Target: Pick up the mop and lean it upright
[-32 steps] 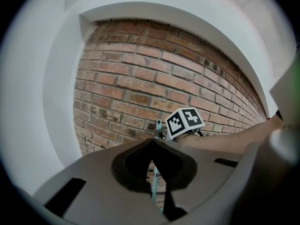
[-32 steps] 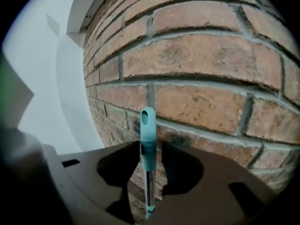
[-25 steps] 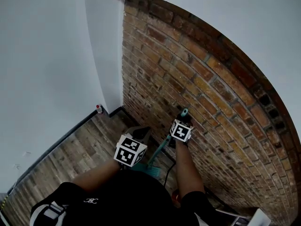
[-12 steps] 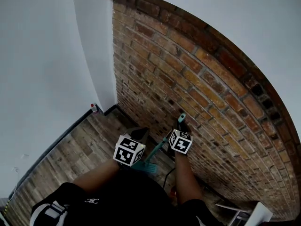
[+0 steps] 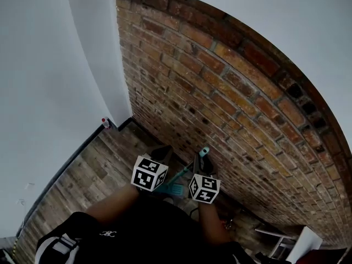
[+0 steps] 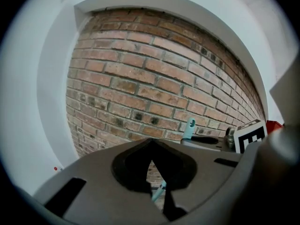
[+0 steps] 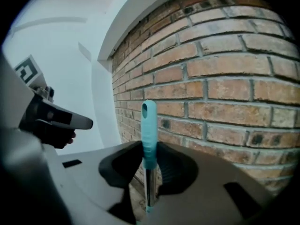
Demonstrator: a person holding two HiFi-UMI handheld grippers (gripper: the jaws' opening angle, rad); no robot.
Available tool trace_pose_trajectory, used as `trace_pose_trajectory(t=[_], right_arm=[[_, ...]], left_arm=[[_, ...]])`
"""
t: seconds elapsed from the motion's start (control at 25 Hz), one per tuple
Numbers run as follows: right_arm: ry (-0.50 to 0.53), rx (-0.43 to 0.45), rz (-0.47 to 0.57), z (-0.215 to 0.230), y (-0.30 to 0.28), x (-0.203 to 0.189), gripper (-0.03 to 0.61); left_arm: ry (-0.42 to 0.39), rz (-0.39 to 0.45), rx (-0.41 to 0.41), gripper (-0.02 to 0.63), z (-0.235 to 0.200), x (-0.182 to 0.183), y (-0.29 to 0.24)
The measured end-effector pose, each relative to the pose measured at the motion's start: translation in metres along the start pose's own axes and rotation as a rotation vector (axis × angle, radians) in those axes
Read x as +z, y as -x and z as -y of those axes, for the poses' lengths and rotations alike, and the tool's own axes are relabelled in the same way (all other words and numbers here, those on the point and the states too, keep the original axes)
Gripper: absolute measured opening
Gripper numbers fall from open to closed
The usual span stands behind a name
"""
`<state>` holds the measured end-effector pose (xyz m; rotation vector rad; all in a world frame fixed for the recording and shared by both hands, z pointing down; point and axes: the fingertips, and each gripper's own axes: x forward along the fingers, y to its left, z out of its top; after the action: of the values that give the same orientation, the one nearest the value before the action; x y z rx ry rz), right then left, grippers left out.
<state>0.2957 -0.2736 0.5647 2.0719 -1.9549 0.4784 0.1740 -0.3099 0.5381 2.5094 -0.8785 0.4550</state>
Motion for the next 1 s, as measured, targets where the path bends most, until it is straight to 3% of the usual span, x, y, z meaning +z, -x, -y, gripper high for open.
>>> trace_pose_trajectory(t=[0.32, 0.52, 1.0], right_arm=[[-0.003, -0.018, 0.002, 0.012, 0.015, -0.005, 0.109], [-0.012, -0.025, -0.002, 0.018, 0.014, -0.006, 0.108], [-0.002, -0.021, 0.002, 0.017, 0.018, -0.008, 0.109]], left_arm=[[-0.061, -0.030, 0.017, -0.008, 0.013, -0.008, -0.007], [0.000, -0.020, -0.026, -0.008, 0.020, -0.008, -0.007], [-0.028, -0.037, -0.038, -0.008, 0.027, -0.010, -0.008]])
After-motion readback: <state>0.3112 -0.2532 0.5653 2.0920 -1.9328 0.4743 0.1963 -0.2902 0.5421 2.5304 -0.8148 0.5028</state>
